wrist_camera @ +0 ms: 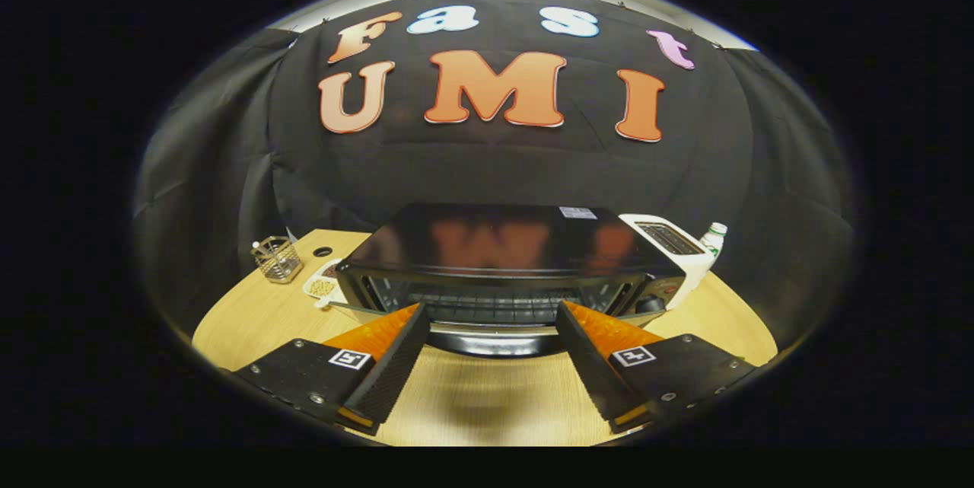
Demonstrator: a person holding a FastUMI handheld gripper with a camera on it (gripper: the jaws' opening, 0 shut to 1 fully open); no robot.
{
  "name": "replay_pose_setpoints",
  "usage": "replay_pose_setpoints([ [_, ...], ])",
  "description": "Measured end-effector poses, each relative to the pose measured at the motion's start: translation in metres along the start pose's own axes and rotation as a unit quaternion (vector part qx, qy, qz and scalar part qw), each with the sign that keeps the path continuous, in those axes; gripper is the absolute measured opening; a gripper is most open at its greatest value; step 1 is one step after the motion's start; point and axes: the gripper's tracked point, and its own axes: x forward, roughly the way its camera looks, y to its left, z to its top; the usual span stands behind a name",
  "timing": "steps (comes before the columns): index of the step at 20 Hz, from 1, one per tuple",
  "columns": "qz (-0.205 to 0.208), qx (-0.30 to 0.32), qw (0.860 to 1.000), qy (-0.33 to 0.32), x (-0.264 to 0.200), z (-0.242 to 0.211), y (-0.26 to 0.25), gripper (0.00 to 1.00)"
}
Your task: Open the toaster oven, put the food inside, and close the toaster oven door.
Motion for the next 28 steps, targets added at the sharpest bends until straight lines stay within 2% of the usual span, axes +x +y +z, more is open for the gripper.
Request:
replay_pose_setpoints([
  [4,-0.004,-0.006,1.000,0.017,-0.021,-0.026,0.001,0.99],
  [7,0.000,0.041,0.999,0.025,-0.032,-0.044,-0.003,1.00],
  [18,-0.004,0.032,0.999,0.032,-0.043,-0.079,0.000,0.99],
  [28,-0.002,0.030,0.996,0.085,-0.048,-0.132,0.004,0.99],
])
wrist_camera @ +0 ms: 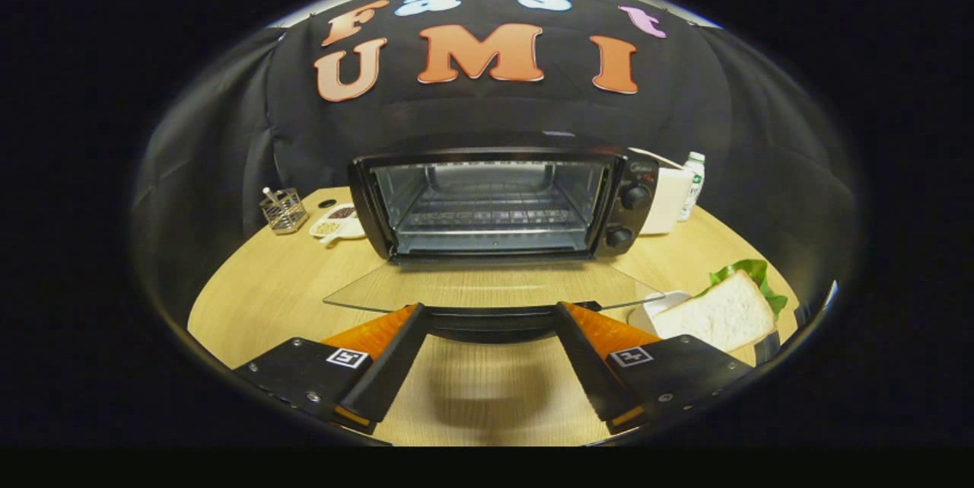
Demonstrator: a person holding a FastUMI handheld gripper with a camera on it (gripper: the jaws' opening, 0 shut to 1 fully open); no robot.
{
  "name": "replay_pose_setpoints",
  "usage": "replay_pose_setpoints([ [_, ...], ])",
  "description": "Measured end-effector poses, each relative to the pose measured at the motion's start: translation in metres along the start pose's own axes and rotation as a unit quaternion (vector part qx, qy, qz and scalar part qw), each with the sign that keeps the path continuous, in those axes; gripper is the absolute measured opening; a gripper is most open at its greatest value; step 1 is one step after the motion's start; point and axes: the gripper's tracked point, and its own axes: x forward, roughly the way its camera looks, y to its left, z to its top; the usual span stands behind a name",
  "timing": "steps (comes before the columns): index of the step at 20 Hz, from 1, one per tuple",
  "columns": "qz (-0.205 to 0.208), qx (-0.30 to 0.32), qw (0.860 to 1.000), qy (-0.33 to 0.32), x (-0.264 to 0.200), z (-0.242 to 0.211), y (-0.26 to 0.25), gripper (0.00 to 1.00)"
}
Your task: Open the toaster oven, put the food inside, and close the toaster oven door.
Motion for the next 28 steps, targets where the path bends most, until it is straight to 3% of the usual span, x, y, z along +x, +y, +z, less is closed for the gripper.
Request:
replay_pose_setpoints([
  [9,0.000,0.006,0.998,0.059,0.017,-0.050,0.001,1.00],
  [19,0.018,-0.016,1.000,-0.006,-0.021,0.022,-0.019,0.99],
  [28,0.001,-0.025,0.999,-0.020,-0.052,0.074,-0.093,1.00],
])
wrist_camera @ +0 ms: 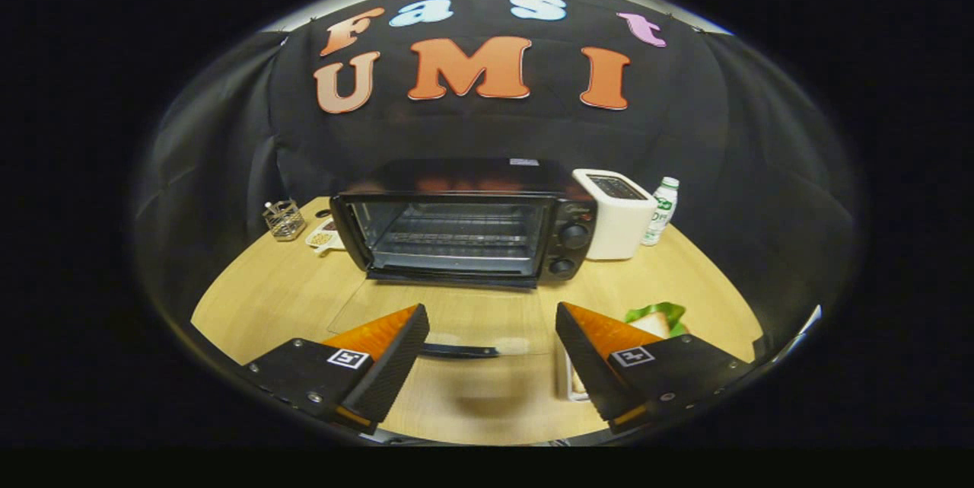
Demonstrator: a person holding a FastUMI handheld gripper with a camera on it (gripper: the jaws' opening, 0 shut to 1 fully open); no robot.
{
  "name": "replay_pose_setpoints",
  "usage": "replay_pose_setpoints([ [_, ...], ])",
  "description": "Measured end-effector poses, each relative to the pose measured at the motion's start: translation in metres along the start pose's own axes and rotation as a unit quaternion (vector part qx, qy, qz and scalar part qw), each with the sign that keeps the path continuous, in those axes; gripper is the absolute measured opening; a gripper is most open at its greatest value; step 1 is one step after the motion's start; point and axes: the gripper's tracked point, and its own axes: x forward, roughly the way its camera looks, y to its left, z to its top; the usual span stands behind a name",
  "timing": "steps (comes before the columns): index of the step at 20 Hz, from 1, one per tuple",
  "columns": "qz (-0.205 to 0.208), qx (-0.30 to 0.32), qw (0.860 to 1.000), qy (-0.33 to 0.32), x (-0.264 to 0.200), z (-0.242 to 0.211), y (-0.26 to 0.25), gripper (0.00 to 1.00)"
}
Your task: Open the toaster oven, put the food inside, and close the toaster oven door.
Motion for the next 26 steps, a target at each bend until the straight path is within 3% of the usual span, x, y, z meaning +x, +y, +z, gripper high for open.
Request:
replay_pose_setpoints([
  [6,0.010,-0.027,0.999,0.028,-0.023,0.013,-0.050,1.00],
  [14,0.012,0.003,0.992,0.128,-0.012,-0.025,-0.120,1.00],
  [16,0.028,0.028,0.986,0.163,-0.005,-0.041,-0.128,1.00],
  [21,0.012,0.065,0.970,0.234,0.022,-0.081,-0.169,0.99],
  [26,0.046,0.150,0.946,0.284,0.046,-0.107,-0.161,0.99],
])
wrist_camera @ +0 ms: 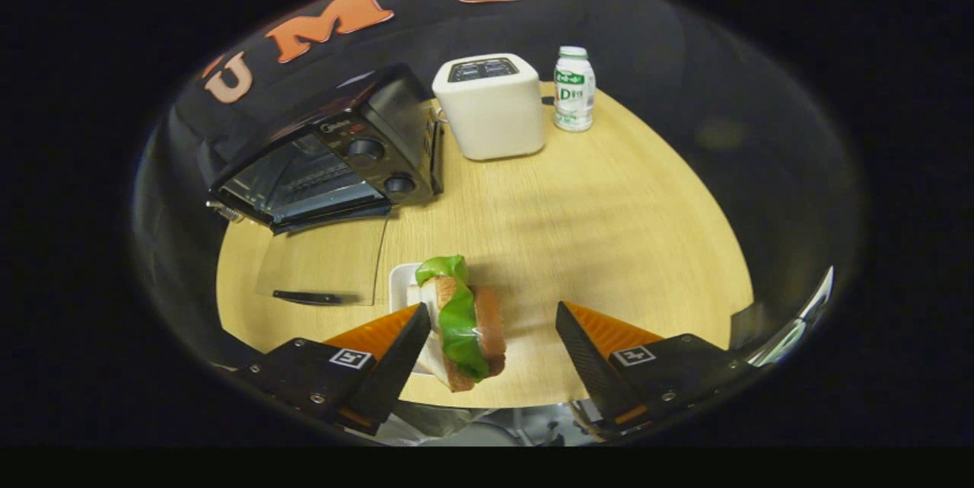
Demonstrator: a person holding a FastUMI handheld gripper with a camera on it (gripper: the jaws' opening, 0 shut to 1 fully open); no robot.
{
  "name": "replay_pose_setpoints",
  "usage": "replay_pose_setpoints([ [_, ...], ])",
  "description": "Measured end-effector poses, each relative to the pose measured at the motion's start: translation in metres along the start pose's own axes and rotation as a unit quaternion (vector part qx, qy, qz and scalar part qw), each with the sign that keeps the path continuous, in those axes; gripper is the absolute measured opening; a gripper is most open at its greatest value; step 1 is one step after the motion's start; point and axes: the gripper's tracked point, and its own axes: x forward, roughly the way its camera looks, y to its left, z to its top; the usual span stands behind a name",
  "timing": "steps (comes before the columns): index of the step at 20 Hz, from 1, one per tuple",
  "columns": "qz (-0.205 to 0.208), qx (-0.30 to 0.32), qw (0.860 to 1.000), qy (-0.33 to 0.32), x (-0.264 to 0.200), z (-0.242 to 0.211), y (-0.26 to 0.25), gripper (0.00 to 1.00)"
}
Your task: Open the toaster oven, put the food inside, and close the toaster oven door.
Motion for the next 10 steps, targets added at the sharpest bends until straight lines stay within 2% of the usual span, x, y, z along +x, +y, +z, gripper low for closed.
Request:
replay_pose_setpoints([
  [2,0.015,0.014,1.000,0.021,0.008,-0.005,0.003,0.98],
  [4,0.032,0.028,0.999,0.026,0.009,-0.005,0.010,0.92],
  [6,0.042,0.040,0.998,0.029,0.003,-0.004,0.015,0.65],
  [8,0.051,0.057,0.997,0.019,-0.007,0.004,0.020,0.48],
  [9,0.041,0.050,0.998,0.016,-0.011,0.006,0.016,0.38],
  [10,0.035,0.044,0.998,0.016,-0.017,0.005,0.017,0.37],
])
